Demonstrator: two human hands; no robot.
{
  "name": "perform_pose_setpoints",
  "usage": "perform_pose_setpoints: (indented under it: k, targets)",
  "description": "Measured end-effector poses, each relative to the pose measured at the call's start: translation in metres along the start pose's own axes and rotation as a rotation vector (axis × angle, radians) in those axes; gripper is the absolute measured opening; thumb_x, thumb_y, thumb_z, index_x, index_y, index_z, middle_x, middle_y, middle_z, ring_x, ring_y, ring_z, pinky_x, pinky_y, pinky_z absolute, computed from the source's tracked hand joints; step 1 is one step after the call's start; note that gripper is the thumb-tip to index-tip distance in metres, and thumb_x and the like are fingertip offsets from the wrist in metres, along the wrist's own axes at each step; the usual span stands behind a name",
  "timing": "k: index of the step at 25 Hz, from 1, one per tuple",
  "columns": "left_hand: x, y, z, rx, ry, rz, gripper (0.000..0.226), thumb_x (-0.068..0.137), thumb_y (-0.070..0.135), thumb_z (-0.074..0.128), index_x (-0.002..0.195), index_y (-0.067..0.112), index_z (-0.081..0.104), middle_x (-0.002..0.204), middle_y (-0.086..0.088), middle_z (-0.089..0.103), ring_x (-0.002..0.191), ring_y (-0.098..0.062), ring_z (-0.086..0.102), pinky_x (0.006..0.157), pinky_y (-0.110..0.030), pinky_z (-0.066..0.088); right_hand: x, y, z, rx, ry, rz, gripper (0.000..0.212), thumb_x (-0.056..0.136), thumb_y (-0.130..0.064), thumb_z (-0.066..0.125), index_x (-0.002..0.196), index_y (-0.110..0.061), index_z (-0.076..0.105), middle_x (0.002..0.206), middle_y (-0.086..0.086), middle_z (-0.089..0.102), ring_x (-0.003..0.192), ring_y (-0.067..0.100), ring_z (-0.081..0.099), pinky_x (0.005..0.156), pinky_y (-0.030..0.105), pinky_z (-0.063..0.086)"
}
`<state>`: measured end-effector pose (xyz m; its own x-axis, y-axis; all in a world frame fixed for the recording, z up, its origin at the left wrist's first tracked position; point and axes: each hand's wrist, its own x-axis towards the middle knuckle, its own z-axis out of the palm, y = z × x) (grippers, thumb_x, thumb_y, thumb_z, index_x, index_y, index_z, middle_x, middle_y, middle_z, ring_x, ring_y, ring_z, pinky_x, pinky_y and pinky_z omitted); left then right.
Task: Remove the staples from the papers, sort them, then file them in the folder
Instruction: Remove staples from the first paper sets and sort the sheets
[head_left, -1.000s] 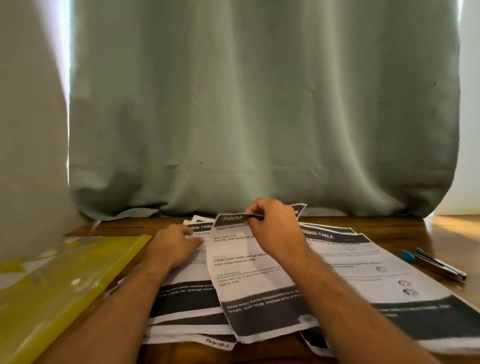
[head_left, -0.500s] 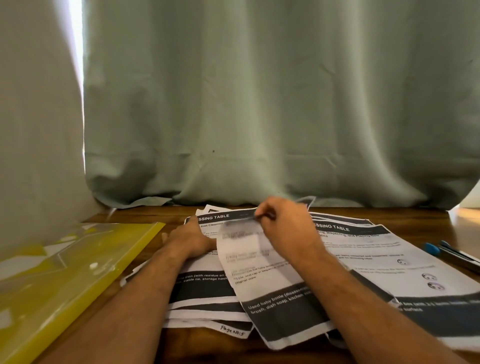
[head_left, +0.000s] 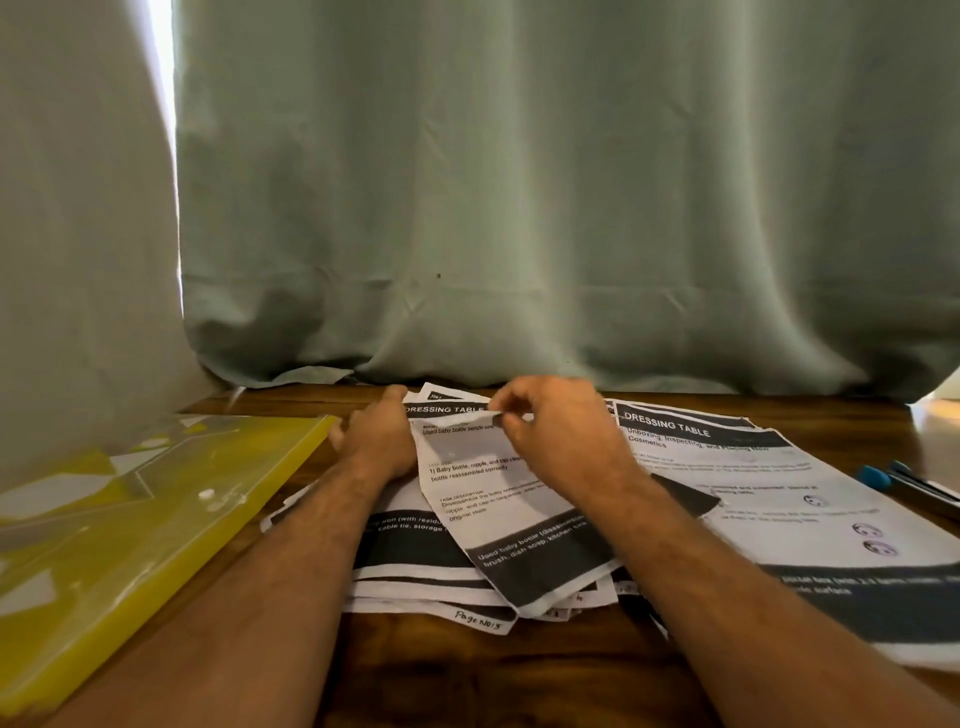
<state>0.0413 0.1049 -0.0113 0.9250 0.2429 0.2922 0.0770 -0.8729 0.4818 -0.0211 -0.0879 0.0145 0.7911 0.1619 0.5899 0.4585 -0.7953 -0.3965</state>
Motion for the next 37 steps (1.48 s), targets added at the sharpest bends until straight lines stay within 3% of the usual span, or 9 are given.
perform_pose_setpoints:
  k: [6, 12, 16, 21, 24, 27, 29, 33, 37]
  targets:
    - [-0.008, -0.001, 0.002, 0.096, -0.226, 0.083, 0.06, 0.098, 0.035, 0.059, 0.152, 0.019, 0.036, 0.153, -0.012, 0.045, 0.138, -0.031, 0.044, 0.116, -0.043, 0.034, -0.009, -0.003, -0.01, -0.19, -0.286, -0.009, 0.018, 0.091, -0.021, 0.062, 0.096, -0.036, 0.07, 0.101, -0.015, 0.068, 0.094, 0.006, 0.061, 0.089, 0.029, 0.053]
    - [0.0, -0.006, 0.006, -0.206, -0.049, -0.025, 0.067, 0.082, 0.036, 0.081, 0.138, 0.017, 0.049, 0.123, -0.004, 0.066, 0.11, -0.025, 0.062, 0.095, -0.043, 0.052, -0.012, -0.004, -0.008, -0.162, -0.442, -0.025, 0.015, 0.089, -0.024, 0.066, 0.097, -0.036, 0.072, 0.105, -0.015, 0.067, 0.096, 0.006, 0.06, 0.091, 0.034, 0.054]
    - [0.006, -0.01, 0.014, -0.089, -0.095, 0.011, 0.059, 0.089, 0.05, 0.068, 0.139, 0.024, 0.049, 0.137, -0.005, 0.06, 0.125, -0.03, 0.054, 0.105, -0.045, 0.044, -0.014, -0.005, -0.004, -0.133, -0.504, -0.046, 0.015, 0.089, -0.024, 0.067, 0.095, -0.036, 0.072, 0.105, -0.015, 0.066, 0.097, 0.005, 0.059, 0.091, 0.034, 0.054]
    - [0.012, -0.011, 0.014, -0.037, -0.102, 0.06, 0.061, 0.092, 0.038, 0.068, 0.147, 0.03, 0.042, 0.142, -0.004, 0.058, 0.132, -0.029, 0.05, 0.116, -0.046, 0.031, -0.015, -0.004, 0.001, -0.113, -0.507, -0.049, 0.017, 0.086, -0.022, 0.068, 0.09, -0.037, 0.074, 0.101, -0.017, 0.067, 0.09, 0.003, 0.06, 0.088, 0.034, 0.056]
    - [0.014, -0.014, 0.011, -0.224, 0.068, 0.042, 0.055, 0.084, 0.028, 0.078, 0.134, 0.026, 0.055, 0.121, -0.003, 0.07, 0.11, -0.025, 0.064, 0.097, -0.042, 0.049, -0.016, -0.004, 0.002, -0.112, -0.504, -0.059, 0.018, 0.085, -0.021, 0.068, 0.09, -0.036, 0.075, 0.098, -0.017, 0.068, 0.09, 0.002, 0.06, 0.086, 0.031, 0.056]
    - [0.01, -0.013, 0.006, -0.291, 0.154, 0.031, 0.016, 0.087, 0.026, 0.077, 0.102, 0.025, 0.072, 0.098, 0.0, 0.075, 0.081, -0.013, 0.067, 0.071, -0.03, 0.053, -0.016, -0.005, 0.003, -0.099, -0.505, -0.053, 0.017, 0.085, -0.02, 0.069, 0.09, -0.035, 0.075, 0.095, -0.018, 0.067, 0.089, 0.002, 0.06, 0.086, 0.03, 0.056]
    - [0.008, -0.011, 0.003, -0.331, 0.202, 0.033, 0.002, 0.089, 0.026, 0.073, 0.091, 0.025, 0.072, 0.09, 0.003, 0.075, 0.078, -0.014, 0.068, 0.074, -0.032, 0.057, -0.016, -0.005, 0.005, -0.09, -0.498, -0.05, 0.017, 0.085, -0.021, 0.069, 0.089, -0.036, 0.074, 0.096, -0.018, 0.067, 0.09, 0.003, 0.06, 0.086, 0.032, 0.056]
    - [0.005, -0.008, -0.002, -0.437, 0.252, -0.002, 0.006, 0.095, 0.023, 0.066, 0.099, 0.022, 0.07, 0.09, 0.004, 0.073, 0.078, -0.013, 0.068, 0.076, -0.032, 0.055, -0.016, -0.005, 0.008, -0.088, -0.462, -0.069, 0.017, 0.087, -0.02, 0.068, 0.094, -0.034, 0.074, 0.1, -0.015, 0.067, 0.091, 0.004, 0.06, 0.086, 0.033, 0.057]
    - [0.003, -0.005, -0.003, -0.553, 0.234, -0.039, 0.006, 0.096, 0.018, 0.063, 0.097, 0.017, 0.069, 0.093, 0.002, 0.071, 0.072, -0.009, 0.064, 0.06, -0.024, 0.045, -0.016, -0.007, 0.006, -0.094, -0.409, -0.077, 0.015, 0.088, -0.023, 0.067, 0.096, -0.035, 0.072, 0.099, -0.015, 0.067, 0.092, 0.005, 0.06, 0.086, 0.033, 0.056]
